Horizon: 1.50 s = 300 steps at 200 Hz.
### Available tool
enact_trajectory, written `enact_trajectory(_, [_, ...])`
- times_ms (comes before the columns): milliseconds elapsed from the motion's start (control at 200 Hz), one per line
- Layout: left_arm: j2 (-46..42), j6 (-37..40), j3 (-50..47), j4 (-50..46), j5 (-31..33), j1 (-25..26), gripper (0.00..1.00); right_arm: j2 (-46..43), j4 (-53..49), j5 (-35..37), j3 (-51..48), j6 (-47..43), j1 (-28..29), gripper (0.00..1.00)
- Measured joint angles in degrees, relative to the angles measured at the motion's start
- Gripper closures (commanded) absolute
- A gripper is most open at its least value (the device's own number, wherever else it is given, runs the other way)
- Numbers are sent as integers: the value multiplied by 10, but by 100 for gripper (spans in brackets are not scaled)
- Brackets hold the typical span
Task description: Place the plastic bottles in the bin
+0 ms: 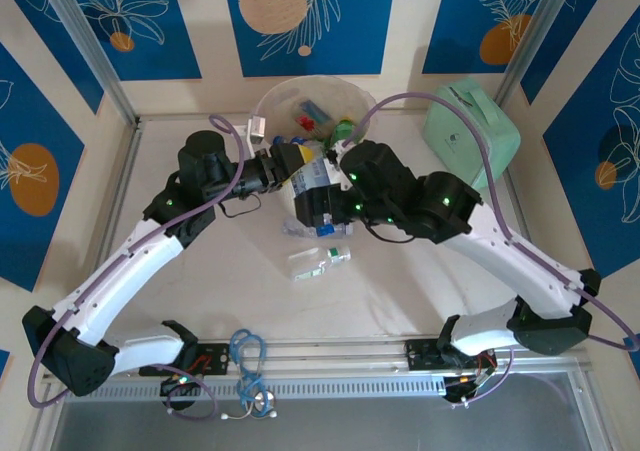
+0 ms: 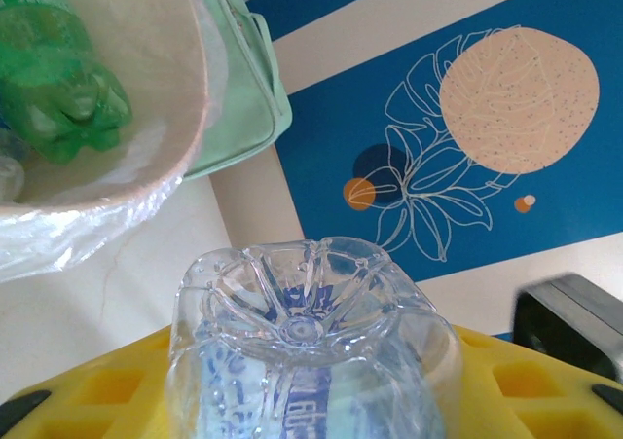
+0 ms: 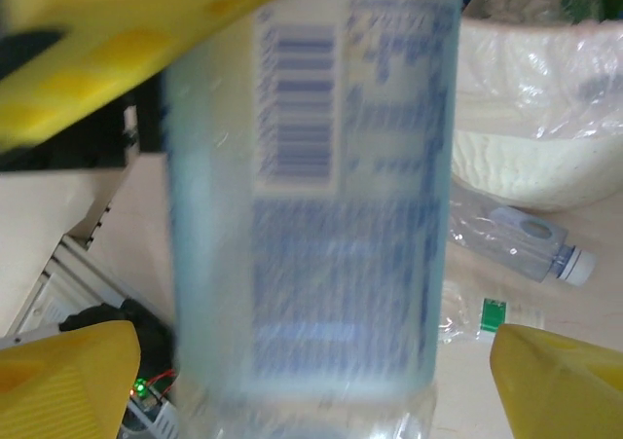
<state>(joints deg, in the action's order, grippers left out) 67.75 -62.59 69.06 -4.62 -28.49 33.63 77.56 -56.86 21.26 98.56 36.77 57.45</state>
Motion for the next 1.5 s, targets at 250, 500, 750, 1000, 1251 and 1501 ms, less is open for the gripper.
enact_trajectory(250, [3, -25, 0, 22, -16, 0, 57, 25, -1, -3, 11, -8, -9, 18])
enact_trajectory(500, [7, -36, -3, 24, -20, 0, 57, 25, 0, -3, 17, -14, -8, 32])
enact_trajectory(750, [7, -36, -4, 24, -19, 0, 31, 25, 2, -5, 17, -12, -4, 39])
enact_trajectory(1000, [6, -26, -3, 10, -4, -2, 0, 23, 1, -4, 17, -12, -4, 39])
enact_trajectory(1251, [-45, 100, 66, -179, 178, -3, 0, 17, -13, -1, 37, -12, -26, 40])
enact_trajectory(1501, [-134, 191, 34, -267, 317, -6, 0, 49, -25, -16, 163, -12, -136, 40])
